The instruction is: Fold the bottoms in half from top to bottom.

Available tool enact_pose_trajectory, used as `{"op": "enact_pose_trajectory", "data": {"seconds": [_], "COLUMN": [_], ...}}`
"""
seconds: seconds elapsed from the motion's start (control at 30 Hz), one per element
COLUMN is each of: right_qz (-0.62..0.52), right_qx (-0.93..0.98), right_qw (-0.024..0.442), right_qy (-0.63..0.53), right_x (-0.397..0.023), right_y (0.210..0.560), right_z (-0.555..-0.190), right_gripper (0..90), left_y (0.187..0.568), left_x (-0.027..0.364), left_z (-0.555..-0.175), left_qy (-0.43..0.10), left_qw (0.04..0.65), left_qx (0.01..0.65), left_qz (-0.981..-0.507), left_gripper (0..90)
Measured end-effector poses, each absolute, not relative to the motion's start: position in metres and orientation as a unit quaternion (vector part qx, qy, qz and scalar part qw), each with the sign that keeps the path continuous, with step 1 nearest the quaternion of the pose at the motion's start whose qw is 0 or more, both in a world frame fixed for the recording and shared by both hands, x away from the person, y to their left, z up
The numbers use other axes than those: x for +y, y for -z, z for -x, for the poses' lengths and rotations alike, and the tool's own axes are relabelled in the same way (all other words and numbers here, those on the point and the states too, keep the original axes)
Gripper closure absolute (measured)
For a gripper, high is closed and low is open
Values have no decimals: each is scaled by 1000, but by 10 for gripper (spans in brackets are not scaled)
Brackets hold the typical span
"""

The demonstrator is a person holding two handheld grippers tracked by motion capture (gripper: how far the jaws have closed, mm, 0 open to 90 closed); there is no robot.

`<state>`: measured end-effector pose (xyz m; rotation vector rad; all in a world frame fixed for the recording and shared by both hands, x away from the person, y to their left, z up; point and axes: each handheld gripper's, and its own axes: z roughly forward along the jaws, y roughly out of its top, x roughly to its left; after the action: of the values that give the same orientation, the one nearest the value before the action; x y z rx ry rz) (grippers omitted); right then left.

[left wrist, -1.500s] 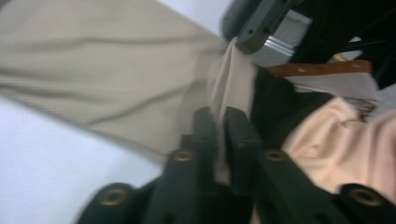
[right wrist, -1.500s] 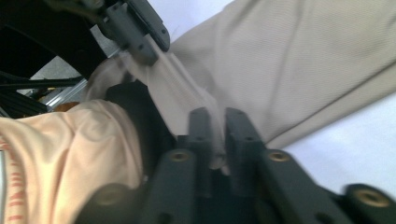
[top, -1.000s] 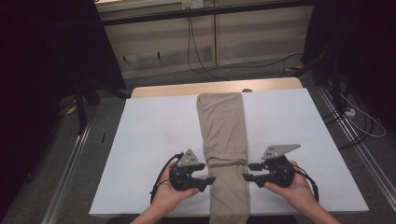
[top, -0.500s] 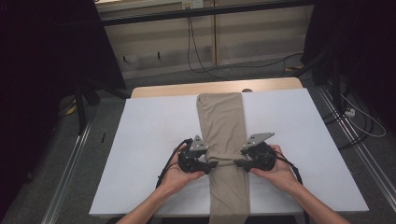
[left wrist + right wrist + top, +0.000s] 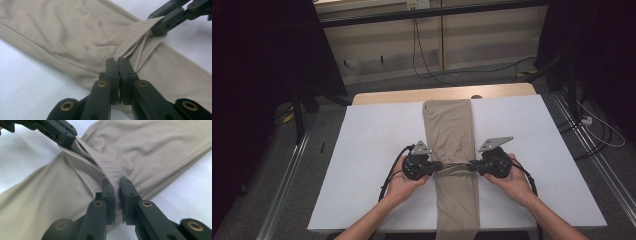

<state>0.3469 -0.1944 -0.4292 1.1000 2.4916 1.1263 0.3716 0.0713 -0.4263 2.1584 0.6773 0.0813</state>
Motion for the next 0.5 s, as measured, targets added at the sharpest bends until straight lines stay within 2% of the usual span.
{"op": "enact_pose_trajectory", "data": {"seconds": [0.23, 0.5], "right_qz": [-358, -332], "right_qx": [831, 845], "right_qw": [45, 13], "right_qy": [-423, -420], "right_x": [-200, -198], "right_y": [403, 406], "right_z": [-302, -238], "right_gripper": [837, 834], "left_y": [401, 400], "left_x": [88, 97], "left_z": [-323, -263], "left_qy": [3, 44], "left_qw": [451, 437], "left_qx": [248, 215], "left_qz": [-857, -872], "left_gripper": [878, 878]}}
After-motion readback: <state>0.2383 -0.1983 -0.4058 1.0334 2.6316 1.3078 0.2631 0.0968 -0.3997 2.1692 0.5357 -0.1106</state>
